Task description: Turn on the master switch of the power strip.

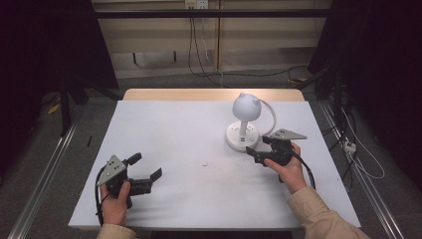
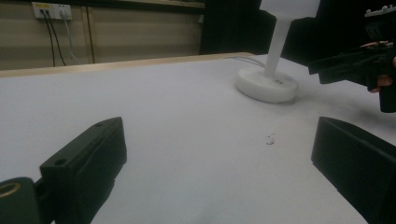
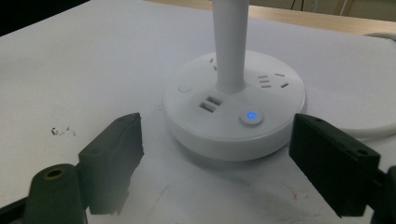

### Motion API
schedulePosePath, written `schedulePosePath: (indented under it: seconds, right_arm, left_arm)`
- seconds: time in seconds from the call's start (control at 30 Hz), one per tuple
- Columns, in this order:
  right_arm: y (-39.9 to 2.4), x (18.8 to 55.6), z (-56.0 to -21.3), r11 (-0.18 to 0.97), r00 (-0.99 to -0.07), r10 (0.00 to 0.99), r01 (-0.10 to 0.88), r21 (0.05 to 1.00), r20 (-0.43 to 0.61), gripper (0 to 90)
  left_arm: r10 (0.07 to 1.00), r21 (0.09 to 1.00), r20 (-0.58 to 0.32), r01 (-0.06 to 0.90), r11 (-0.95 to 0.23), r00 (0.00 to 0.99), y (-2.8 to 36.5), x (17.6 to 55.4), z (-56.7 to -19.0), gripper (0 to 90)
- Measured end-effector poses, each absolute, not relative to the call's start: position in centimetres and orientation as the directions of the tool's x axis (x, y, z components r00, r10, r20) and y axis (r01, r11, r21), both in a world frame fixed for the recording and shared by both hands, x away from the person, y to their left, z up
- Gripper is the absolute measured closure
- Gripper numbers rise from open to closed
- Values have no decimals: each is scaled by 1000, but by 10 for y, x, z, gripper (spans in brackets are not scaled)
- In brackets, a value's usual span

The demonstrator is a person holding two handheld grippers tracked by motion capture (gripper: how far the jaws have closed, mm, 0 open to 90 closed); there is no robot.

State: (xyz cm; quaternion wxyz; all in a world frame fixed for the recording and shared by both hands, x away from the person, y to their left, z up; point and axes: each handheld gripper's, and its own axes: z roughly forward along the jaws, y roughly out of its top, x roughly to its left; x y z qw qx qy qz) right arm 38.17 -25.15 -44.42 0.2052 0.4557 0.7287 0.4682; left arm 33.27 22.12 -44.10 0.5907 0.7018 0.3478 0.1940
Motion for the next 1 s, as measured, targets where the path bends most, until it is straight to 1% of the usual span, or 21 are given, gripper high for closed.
schedulePosePath:
  seconds: [0.3, 0.43, 0.6, 0.87, 1.0]
  right_arm:
    - [-253, 376, -444, 161, -507, 853, 478, 864, 121, 164]
    - [-254, 372, -443, 156, -513, 849, 468, 870, 124, 164]
    - [-257, 367, -442, 174, -518, 849, 456, 873, 102, 155]
    - [-261, 361, -442, 177, -525, 844, 463, 869, 108, 141]
    - [-264, 356, -441, 179, -531, 841, 451, 875, 102, 138]
  left_arm:
    - [720, 964, -143, 260, -54, 679, 221, 332, -441, 31]
    - [720, 964, -143, 259, -53, 679, 221, 332, -441, 31]
    - [718, 965, -138, 256, -58, 683, 221, 333, -441, 31]
    - [719, 965, -138, 257, -58, 682, 221, 333, -440, 31]
    - [720, 965, -138, 257, -57, 680, 221, 332, -440, 31]
